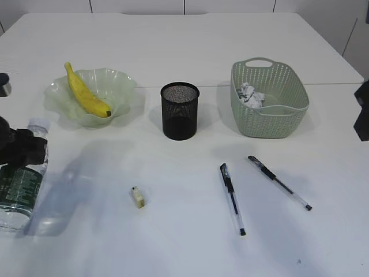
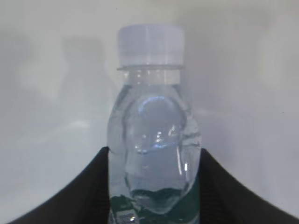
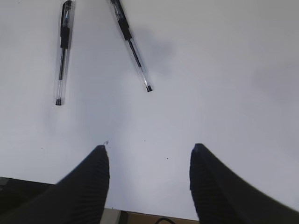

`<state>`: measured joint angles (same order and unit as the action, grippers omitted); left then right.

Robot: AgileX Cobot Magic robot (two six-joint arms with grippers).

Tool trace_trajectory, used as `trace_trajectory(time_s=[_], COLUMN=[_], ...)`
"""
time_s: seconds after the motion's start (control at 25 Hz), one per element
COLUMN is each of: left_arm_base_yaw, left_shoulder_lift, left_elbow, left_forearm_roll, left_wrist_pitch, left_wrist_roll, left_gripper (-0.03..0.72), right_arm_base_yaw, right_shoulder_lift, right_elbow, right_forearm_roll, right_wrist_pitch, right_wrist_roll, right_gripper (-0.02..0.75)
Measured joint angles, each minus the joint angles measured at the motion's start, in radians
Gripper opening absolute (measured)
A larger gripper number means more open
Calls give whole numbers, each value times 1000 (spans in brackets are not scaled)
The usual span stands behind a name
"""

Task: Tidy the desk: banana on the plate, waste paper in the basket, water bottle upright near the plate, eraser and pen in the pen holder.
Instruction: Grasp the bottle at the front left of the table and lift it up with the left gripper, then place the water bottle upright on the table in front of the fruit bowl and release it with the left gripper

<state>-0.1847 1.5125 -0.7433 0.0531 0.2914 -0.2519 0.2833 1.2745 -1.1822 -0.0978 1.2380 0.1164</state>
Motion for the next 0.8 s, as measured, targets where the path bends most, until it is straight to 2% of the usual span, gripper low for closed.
trace_trajectory(time_s=[0.2,0.44,0.8], left_arm_base_yaw=[0,-27,-44], left_shoulder_lift=[-146,-298,-317], left_elbow=[110,225,240], left_forearm_roll=[24,112,138], left_wrist_pitch=[-125,-328,-371], left_wrist_roll=[0,2,3], left_gripper=[333,332,332], right_arm_base_yaw=[0,0,0], right_shoulder_lift=[0,0,0], right_elbow=[0,0,0], right_forearm_roll=[0,0,2], right_wrist_pitch=[0,0,0], right_wrist_roll=[8,15,31], right_gripper=[412,412,412])
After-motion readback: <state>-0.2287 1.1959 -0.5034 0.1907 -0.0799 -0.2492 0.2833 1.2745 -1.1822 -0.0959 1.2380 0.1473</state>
